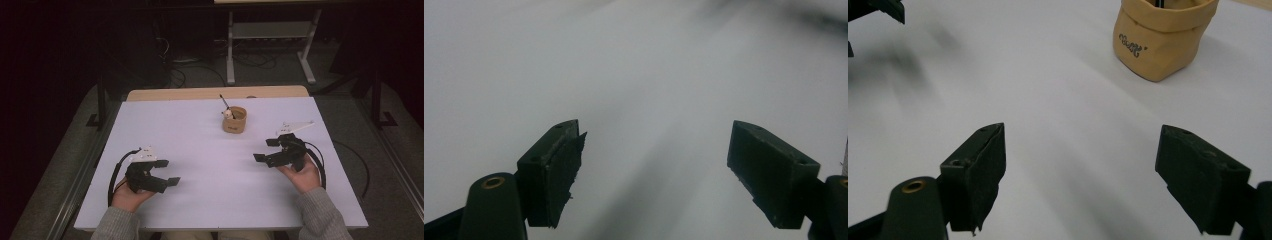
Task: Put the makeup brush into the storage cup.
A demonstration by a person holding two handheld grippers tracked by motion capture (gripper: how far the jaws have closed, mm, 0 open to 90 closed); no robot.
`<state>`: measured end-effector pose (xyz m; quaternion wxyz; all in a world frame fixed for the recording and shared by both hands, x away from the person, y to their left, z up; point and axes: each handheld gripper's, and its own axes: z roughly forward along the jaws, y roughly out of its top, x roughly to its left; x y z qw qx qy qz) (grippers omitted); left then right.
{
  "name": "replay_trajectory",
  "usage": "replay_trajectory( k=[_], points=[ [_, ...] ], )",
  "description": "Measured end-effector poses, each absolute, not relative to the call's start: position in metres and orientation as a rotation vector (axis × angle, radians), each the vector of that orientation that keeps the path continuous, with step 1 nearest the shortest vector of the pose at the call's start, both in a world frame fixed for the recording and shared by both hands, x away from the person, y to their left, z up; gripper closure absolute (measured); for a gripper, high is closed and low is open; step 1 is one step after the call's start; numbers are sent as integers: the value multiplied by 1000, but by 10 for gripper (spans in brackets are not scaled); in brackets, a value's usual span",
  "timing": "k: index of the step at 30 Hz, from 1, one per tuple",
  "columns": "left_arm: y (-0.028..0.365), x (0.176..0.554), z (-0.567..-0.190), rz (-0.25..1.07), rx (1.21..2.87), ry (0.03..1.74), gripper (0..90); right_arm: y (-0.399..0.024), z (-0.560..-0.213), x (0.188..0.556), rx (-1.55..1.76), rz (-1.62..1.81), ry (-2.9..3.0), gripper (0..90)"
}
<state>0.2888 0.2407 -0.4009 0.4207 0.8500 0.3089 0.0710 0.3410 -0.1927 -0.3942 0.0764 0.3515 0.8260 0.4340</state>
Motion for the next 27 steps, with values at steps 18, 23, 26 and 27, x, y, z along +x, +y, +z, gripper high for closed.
replay_trajectory(
  k=[18, 23, 26, 27],
  points=[
    [243, 289, -402, 190, 2145, 772, 191, -206, -407, 320, 1092, 1327, 2448, 191],
    [244, 288, -404, 196, 2153, 769, 187, -208, -410, 314, 1097, 1322, 2452, 190],
    [244, 288, -405, 194, 2151, 771, 185, -210, -412, 312, 1100, 1334, 2455, 186],
    [244, 288, -406, 191, 2152, 774, 184, -211, -412, 311, 1098, 1342, 2451, 187]
  ],
)
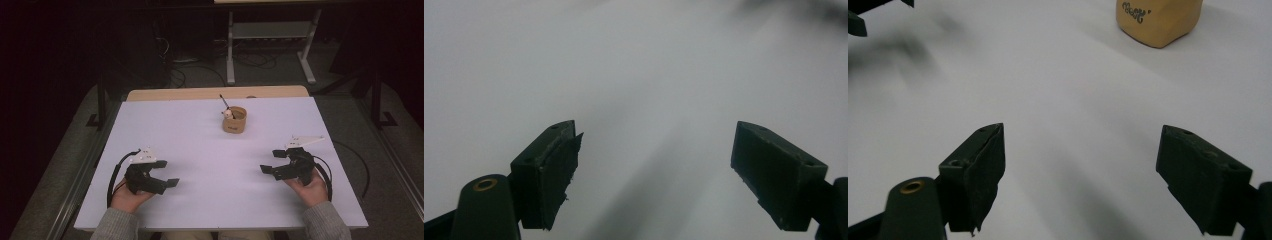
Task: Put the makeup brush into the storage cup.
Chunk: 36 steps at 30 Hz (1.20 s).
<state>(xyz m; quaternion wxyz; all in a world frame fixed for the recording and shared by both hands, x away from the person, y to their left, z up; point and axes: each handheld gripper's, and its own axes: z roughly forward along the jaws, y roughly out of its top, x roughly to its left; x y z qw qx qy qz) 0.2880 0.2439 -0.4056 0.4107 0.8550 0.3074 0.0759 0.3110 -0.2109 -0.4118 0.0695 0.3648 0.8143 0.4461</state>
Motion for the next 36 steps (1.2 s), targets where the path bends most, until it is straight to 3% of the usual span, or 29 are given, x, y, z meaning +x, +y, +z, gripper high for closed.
replay_trajectory(
  k=[36],
  points=[
    [240, 282, -408, 195, 2162, 746, 179, -224, -411, 285, 1046, 1397, 2429, 191]
  ],
)
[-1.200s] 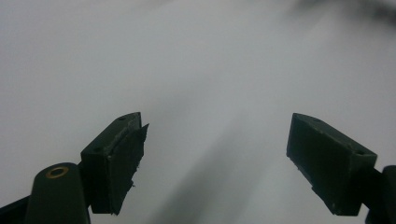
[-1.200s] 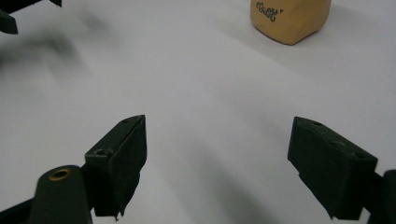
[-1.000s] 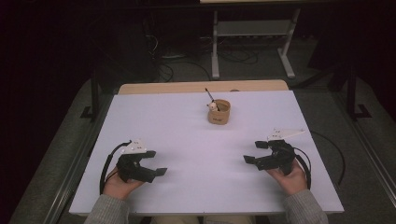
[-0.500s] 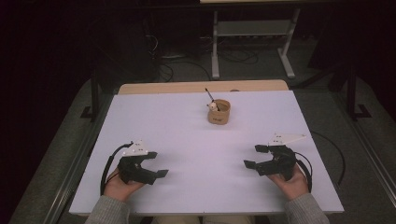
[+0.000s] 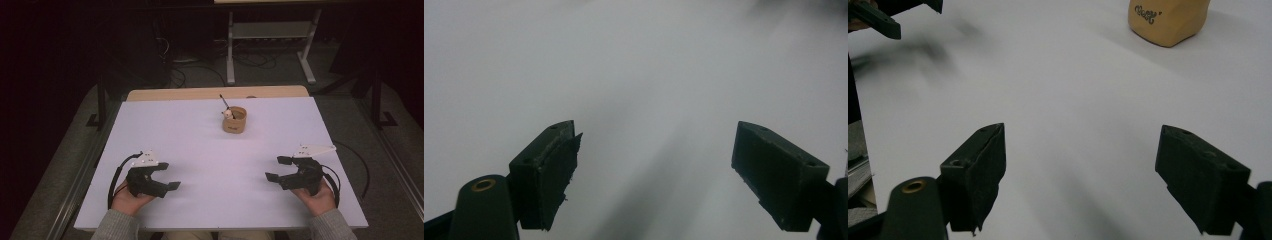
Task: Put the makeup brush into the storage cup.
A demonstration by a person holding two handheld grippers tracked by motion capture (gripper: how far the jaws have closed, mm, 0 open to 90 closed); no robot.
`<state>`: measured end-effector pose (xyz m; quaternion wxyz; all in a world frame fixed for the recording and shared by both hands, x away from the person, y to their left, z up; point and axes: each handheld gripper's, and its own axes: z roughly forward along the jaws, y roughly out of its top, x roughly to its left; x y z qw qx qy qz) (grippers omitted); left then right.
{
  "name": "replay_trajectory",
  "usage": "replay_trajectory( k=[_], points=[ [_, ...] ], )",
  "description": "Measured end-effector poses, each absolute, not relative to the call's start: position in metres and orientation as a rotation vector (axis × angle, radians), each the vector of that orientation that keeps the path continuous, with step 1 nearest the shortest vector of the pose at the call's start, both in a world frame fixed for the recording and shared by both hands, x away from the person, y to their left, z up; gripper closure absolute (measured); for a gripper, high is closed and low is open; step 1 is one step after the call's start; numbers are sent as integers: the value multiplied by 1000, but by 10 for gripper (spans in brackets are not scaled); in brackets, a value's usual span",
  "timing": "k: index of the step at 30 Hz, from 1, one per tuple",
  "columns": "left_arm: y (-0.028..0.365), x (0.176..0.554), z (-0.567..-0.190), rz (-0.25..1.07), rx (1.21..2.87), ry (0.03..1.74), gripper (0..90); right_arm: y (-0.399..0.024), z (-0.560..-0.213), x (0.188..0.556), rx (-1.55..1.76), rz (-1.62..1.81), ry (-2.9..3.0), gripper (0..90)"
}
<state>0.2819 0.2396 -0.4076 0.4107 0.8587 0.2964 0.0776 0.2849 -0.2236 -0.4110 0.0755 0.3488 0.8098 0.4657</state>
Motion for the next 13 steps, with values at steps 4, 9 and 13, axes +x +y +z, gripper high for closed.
replay_trajectory(
  k=[4, 9, 13],
  points=[
    [238, 282, -408, 188, 2165, 736, 181, -222, -411, 285, 1042, 1393, 2435, 195],
    [237, 282, -409, 180, 2161, 729, 187, -219, -414, 285, 1028, 1371, 2469, 197],
    [236, 281, -408, 180, 2164, 729, 189, -219, -414, 284, 1016, 1356, 2472, 202]
  ],
)
